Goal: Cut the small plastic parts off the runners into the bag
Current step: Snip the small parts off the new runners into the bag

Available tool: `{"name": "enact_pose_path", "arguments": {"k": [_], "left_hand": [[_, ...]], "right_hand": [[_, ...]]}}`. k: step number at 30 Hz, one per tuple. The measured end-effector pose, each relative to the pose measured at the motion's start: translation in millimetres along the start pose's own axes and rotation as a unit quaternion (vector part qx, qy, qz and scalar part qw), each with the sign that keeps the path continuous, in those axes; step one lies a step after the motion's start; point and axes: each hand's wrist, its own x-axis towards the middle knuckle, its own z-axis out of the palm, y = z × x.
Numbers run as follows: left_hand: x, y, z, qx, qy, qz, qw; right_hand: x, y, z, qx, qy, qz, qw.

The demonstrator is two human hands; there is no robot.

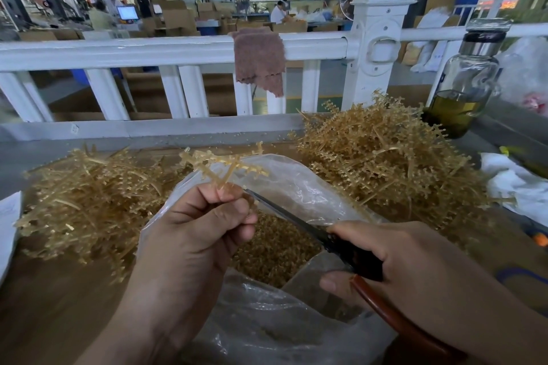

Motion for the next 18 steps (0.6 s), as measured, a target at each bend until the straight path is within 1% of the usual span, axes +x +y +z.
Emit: {"name": "enact_pose_path", "arguments": {"k": [7,13,18], "left_hand": [[-0.2,0.4,0.4,0.001,-0.001,-0.002,1.0],[-0.7,0.7,2.8,0.004,0.002,-0.008,1.0],[-2.8,1.0,5.7,0.0,-0.002,-0.009,1.0]], "right_hand": [[1.4,0.3,-0.2,-0.003,-0.002,0.008,1.0],[1.1,0.2,2.1,0.0,0.018,0.006,1.0],[1.2,-2.5,1.3,0.013,0.016,0.003,1.0]]}}
